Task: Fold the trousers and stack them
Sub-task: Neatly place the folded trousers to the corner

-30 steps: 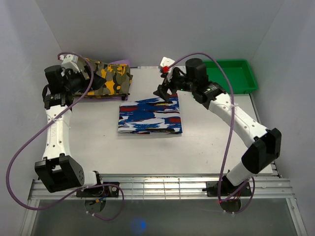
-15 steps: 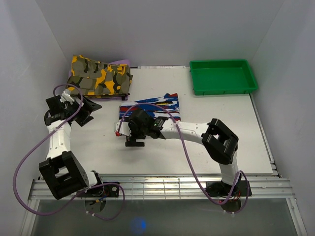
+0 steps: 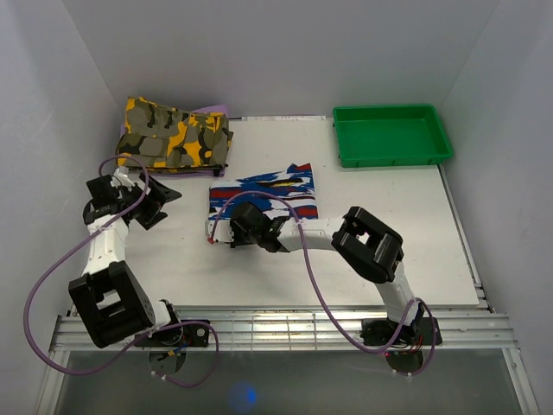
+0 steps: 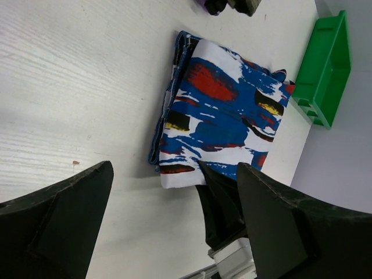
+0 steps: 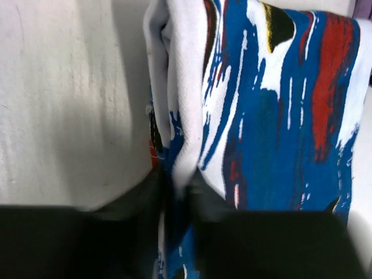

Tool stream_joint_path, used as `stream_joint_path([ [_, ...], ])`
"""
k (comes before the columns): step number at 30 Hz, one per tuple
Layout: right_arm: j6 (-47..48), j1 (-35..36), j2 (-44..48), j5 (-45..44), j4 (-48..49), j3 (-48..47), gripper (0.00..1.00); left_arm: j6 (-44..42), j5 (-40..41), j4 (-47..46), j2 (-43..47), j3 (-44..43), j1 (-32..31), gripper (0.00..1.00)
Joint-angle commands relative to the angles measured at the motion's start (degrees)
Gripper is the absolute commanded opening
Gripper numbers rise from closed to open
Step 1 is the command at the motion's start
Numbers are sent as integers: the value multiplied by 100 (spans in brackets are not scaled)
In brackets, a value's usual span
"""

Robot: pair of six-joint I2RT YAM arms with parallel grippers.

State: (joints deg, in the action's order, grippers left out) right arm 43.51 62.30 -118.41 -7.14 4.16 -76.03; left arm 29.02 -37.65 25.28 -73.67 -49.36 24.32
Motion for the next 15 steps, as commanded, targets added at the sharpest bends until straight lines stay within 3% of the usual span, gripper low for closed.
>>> stream_joint_path([
  [1,-210,-122,-121,177,199,71,10,-133,109,169,-7,216,38,98],
  [9,-1352,-508,37,1222,-599,-842,8,754,-541,-514,63,1253,-41,98],
  [15,-1722,-588,125,1548,-785,-1019,8,1264,-296,-1191,-226,1473,-480,98],
])
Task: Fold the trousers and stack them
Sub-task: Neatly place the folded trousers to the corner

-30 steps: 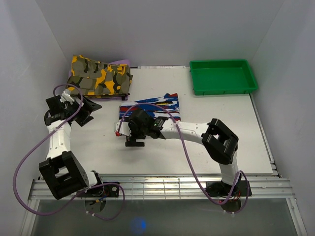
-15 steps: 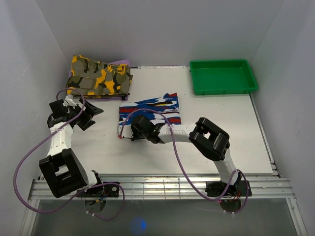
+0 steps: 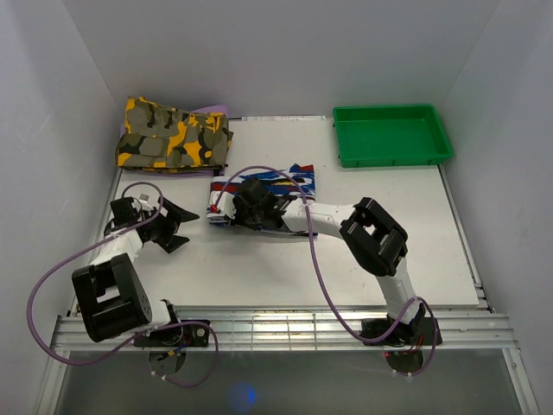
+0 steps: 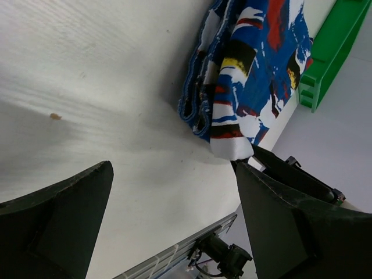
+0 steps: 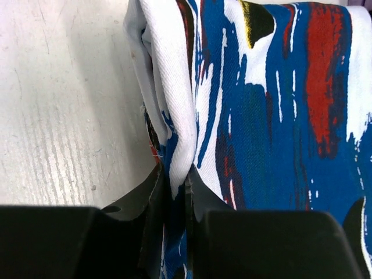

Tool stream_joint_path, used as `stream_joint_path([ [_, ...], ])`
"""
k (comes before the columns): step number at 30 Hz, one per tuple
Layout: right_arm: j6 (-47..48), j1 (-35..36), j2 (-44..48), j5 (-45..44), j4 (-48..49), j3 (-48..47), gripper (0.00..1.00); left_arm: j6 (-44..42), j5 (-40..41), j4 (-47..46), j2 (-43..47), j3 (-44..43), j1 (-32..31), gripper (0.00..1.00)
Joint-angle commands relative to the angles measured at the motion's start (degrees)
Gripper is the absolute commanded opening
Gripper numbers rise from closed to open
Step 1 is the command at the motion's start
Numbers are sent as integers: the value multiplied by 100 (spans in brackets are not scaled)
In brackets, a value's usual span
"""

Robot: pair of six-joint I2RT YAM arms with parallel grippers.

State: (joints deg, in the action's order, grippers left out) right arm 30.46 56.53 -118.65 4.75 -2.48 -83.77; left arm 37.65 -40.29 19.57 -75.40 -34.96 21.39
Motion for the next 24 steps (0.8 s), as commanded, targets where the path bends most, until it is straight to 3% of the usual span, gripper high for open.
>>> stream_joint_path([
  [1,-418,-11,158,394,-147,-245,8,479,4,-821,-98,33,-257,98],
  [7,-313,-11,184,412,-218,-166,8,999,249,-1438,-555,-142,-653,98],
  [12,-347,-28,141,386,-191,-236,8,1025,794,-1369,-959,-362,-1154,98],
  [19,-549,-28,-53,359,-226,-570,8,1253,742,-1614,-1548,-450,-1470,97],
  [24,-786,-63,-219,412,-279,-825,8,1763,786,-2113,-1627,-108,-1646,83],
])
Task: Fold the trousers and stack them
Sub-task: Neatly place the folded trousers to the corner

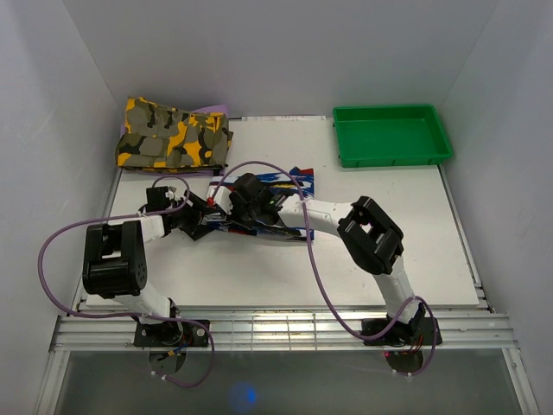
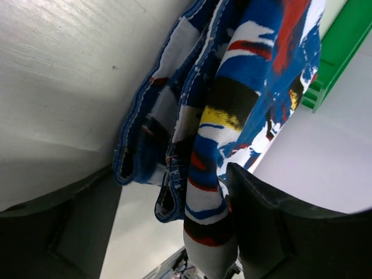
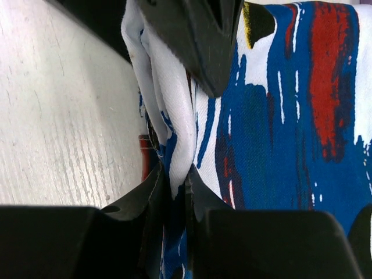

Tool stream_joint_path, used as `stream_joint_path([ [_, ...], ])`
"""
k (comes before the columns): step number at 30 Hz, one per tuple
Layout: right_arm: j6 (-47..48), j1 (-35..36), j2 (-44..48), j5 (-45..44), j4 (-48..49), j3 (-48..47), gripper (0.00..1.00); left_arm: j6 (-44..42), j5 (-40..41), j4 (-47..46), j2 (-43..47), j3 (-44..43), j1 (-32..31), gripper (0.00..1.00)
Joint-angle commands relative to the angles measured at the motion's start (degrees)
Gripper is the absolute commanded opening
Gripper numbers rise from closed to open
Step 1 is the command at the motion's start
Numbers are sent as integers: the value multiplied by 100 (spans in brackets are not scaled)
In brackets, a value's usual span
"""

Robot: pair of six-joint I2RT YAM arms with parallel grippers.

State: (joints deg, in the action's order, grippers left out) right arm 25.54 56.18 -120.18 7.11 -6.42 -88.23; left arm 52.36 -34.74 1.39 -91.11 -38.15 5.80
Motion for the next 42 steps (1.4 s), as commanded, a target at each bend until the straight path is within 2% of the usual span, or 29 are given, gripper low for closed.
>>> stream_joint_path([
  [1,-321,-37,-84,185,97,-414,8,319,292,-375,-65,246,-132,80],
  [9,-471,-72,-164,378,44,-476,8,486,503,-561,-144,396,-299,63],
  [15,-366,-55,-190,45,53,-467,9,416,609,-543,-249,361,-299,60],
  [16,-305,-46,-181,-8,44,-459,25,416,600,-526,-241,352,-299,61],
  [18,-155,-20,-146,27,44,-441,41,416,591,-499,-232,343,-299,61],
  [19,-137,-2,-137,62,44,-450,52,424,574,-499,-232,343,-299,61],
  [21,-76,68,-129,106,26,-485,61,442,574,-490,-214,335,-299,61],
  [24,12,173,-128,97,61,-441,67,468,530,-482,-205,300,-299,58],
  [25,47,200,-137,97,79,-424,73,468,530,-473,-197,300,-299,57],
  [27,109,296,-207,-43,132,-380,75,486,504,-464,-179,291,-299,56],
  [31,337,402,-436,-411,351,-248,73,565,424,-552,-161,352,-299,55],
  [37,662,455,-796,-1466,949,-81,53,582,372,-473,-83,352,-299,57],
  [39,794,455,-875,-1660,1028,-46,38,591,407,-420,-56,361,-299,61],
  [40,812,464,-876,-1669,1080,-37,25,574,415,-394,-47,352,-290,66],
  [42,804,455,-858,-1687,1090,-37,8,548,451,-333,-38,335,-290,70],
])
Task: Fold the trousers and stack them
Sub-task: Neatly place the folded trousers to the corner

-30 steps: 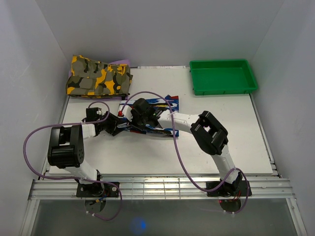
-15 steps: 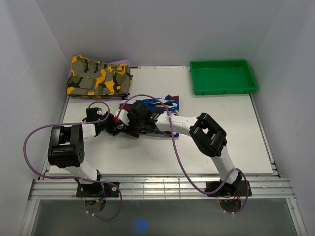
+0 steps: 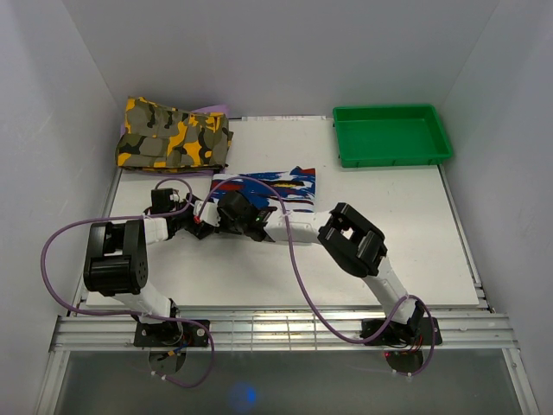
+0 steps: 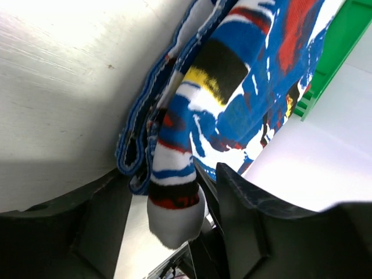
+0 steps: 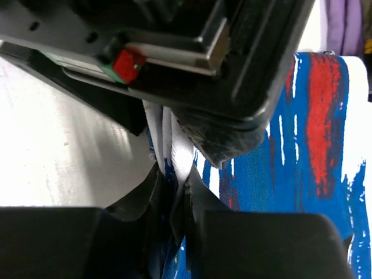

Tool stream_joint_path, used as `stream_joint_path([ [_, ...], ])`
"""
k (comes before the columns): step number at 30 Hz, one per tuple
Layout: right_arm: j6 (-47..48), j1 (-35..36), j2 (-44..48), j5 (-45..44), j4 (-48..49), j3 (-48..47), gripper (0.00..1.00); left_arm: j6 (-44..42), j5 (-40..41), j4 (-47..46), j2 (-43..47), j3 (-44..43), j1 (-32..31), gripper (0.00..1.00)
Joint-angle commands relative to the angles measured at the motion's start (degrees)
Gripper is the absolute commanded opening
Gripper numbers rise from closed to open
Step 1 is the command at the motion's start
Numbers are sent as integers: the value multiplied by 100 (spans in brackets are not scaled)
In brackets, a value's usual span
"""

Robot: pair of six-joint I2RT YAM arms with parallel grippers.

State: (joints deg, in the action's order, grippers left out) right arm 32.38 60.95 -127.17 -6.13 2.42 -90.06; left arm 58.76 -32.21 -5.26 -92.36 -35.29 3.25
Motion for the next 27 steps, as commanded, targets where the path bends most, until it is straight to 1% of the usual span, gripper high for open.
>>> stream_joint_path([
  [1,85,-22,-132,-336,189,138,8,-110,258,358,86,40,-43,71],
  [5,-126,-30,78,-21,41,15,8,-225,399,420,16,4,-43,74],
  [8,-302,-39,289,321,-30,-29,8,-277,487,403,-37,-22,-43,74],
  [11,-513,-39,473,551,-101,-20,8,-313,522,394,-151,-110,-43,70],
  [12,-566,-30,509,552,-144,-29,8,-356,522,420,-168,-162,-43,66],
  [14,-654,-48,571,815,-180,-20,8,-374,540,446,-221,-206,-43,62],
  [21,-952,-127,738,1122,-233,-46,8,-330,408,350,-230,-171,-43,35],
  [22,-1005,-162,790,1123,-433,-55,26,-313,382,332,-213,-137,-43,23],
  [23,-1075,-188,939,1097,-470,-12,38,-304,373,324,-204,-128,-43,16],
  [24,-1233,-223,1045,1079,-522,49,46,-295,382,332,-178,-127,-43,9],
  [25,-1312,-328,1185,1088,-636,146,60,-286,382,341,-160,-119,-43,4],
  [26,-1400,-390,1526,1079,-689,260,67,-243,390,341,-125,-110,-43,0],
  [27,-1601,-469,1686,1088,-777,505,71,-225,382,358,-116,-92,-43,0],
])
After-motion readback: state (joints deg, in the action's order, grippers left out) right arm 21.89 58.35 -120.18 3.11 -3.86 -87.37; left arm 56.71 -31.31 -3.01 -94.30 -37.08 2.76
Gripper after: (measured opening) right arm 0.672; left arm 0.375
